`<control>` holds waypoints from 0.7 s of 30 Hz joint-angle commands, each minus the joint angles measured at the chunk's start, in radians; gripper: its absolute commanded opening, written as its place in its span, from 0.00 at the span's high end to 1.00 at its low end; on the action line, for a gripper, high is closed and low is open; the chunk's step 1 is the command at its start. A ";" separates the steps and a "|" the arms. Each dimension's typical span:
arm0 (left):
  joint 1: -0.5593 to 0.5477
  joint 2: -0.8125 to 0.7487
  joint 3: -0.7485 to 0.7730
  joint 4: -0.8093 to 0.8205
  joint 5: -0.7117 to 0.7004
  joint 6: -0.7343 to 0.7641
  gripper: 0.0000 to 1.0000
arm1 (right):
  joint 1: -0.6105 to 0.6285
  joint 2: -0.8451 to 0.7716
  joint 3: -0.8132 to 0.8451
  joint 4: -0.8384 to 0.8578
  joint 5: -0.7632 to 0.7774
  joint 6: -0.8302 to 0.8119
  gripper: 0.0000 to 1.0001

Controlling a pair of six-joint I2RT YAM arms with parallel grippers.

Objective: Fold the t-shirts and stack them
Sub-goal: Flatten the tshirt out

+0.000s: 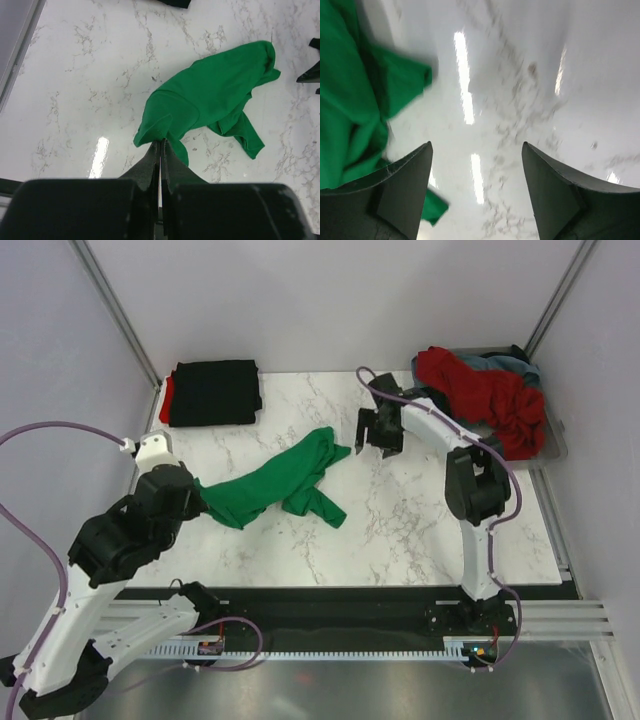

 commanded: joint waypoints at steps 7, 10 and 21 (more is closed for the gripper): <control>0.006 0.025 -0.062 0.025 0.048 -0.019 0.98 | 0.332 -0.481 -0.502 0.264 -0.027 0.162 0.24; 0.007 0.051 -0.036 0.028 0.047 -0.010 0.98 | 0.435 -0.406 -0.464 0.287 -0.030 0.153 0.24; 0.007 0.074 0.042 -0.033 -0.145 0.040 0.98 | 0.520 -0.133 -0.186 0.220 0.031 0.086 0.30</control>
